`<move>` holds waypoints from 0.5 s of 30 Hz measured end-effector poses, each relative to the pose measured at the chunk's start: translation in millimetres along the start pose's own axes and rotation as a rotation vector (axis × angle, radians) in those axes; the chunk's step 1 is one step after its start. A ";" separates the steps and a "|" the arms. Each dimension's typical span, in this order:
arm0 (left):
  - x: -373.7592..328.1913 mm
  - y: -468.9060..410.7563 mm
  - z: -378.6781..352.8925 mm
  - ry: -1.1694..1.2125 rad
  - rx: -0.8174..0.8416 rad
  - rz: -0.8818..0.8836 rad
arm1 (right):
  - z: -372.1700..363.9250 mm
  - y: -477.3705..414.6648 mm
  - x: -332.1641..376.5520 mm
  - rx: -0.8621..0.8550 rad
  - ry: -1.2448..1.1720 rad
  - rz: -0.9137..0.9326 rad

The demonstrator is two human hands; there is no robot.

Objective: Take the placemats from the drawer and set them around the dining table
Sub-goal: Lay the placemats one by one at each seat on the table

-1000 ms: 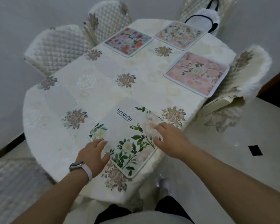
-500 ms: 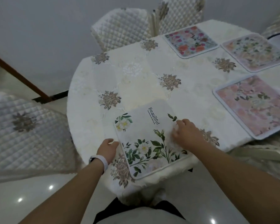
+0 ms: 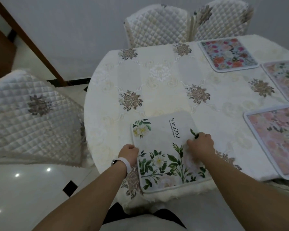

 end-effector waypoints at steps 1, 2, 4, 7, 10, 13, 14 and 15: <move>-5.5 4.3 -1.4 -0.022 0.009 -0.016 | 1.8 -2.4 -2.2 -0.003 -0.018 -0.041; -9.3 7.1 -3.4 -0.051 0.023 -0.037 | 2.9 -4.8 -5.5 -0.002 -0.035 -0.085; -11.9 8.4 -6.8 -0.102 0.032 -0.073 | 4.4 -9.1 -11.7 0.015 -0.069 -0.142; -12.4 7.7 -7.2 -0.073 0.021 -0.113 | 3.3 -13.8 -16.7 0.080 -0.226 -0.146; -12.1 3.4 0.9 -0.010 0.011 -0.133 | -0.5 -10.0 -17.9 0.133 -0.320 -0.126; -12.0 -3.1 9.1 0.013 0.030 -0.151 | -9.3 5.0 -15.6 0.179 -0.323 -0.128; -12.4 -4.5 10.8 0.028 0.045 -0.155 | -11.7 9.8 -14.6 0.185 -0.338 -0.133; -12.0 -7.4 12.5 0.043 0.056 -0.161 | -13.0 14.3 -13.7 0.181 -0.354 -0.140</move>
Point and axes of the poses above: each hand's wrist, its own y-axis away from the middle knuckle, its own z-axis out of the back of the hand, x = y × z, the point moved 9 cm from there along -y, towards the middle knuckle, and after that the axes turned 8 degrees about -z, right-handed, at the moved point
